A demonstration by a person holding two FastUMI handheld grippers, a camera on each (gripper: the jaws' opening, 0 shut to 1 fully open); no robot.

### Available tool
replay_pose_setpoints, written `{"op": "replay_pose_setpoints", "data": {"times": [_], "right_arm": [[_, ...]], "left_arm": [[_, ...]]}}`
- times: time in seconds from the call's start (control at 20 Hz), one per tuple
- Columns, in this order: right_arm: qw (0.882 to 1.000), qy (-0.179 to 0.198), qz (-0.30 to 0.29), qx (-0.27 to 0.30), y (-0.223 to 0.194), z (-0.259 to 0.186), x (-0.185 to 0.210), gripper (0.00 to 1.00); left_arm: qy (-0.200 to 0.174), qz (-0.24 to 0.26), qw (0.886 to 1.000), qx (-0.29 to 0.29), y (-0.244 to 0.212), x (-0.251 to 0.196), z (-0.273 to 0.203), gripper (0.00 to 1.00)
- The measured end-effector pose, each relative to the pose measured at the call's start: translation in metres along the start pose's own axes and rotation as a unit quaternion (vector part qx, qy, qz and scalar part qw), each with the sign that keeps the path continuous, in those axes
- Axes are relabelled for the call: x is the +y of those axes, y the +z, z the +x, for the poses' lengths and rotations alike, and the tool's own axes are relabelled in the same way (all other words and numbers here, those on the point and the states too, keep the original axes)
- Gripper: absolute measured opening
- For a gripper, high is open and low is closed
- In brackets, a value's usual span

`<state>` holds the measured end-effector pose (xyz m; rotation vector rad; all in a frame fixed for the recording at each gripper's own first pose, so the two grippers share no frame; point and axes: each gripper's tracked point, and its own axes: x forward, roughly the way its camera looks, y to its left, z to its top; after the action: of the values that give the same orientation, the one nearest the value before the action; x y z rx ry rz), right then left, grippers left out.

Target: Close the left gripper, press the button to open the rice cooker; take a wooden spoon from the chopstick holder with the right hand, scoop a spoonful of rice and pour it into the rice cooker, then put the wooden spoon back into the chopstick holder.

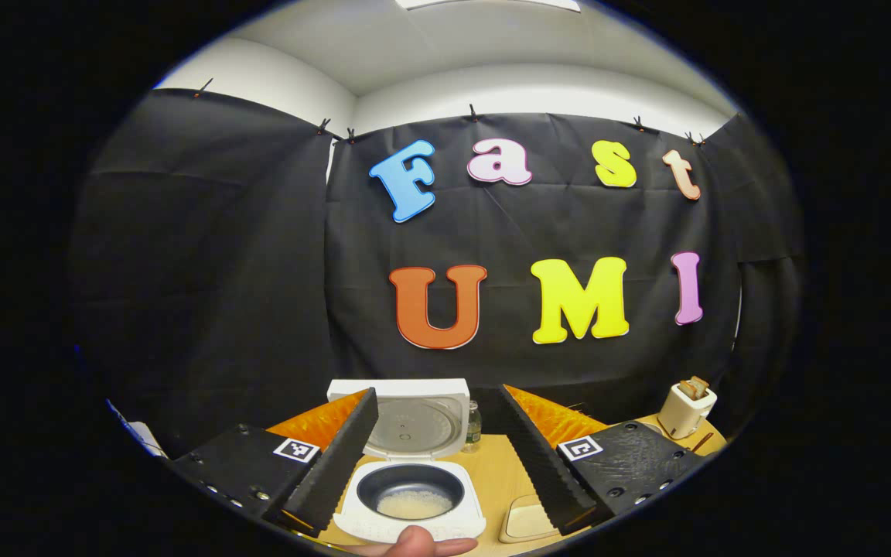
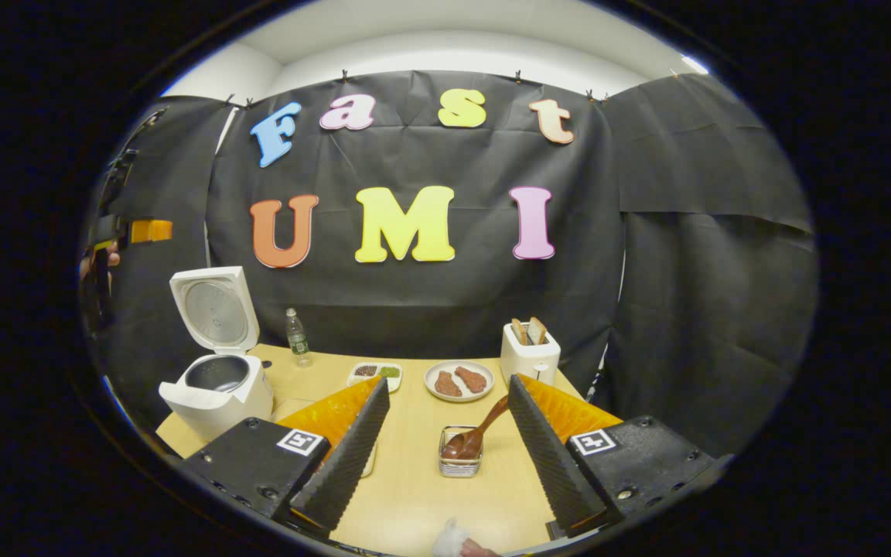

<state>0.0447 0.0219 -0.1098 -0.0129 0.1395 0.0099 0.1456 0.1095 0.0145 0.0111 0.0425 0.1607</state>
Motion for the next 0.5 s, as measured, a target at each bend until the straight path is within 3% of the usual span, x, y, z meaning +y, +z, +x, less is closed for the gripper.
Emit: {"op": "replay_pose_setpoints", "data": {"times": [0.15,0.5], "right_arm": [[1.000,0.004,-0.012,0.004,0.002,-0.003,0.007,1.00],[0.999,0.015,-0.023,0.018,0.000,-0.011,0.017,1.00]], "left_arm": [[0.013,0.021,1.000,0.003,0.014,0.007,0.045,0.96],[0.067,-0.015,0.995,0.071,0.006,0.040,0.161,0.95]]}}
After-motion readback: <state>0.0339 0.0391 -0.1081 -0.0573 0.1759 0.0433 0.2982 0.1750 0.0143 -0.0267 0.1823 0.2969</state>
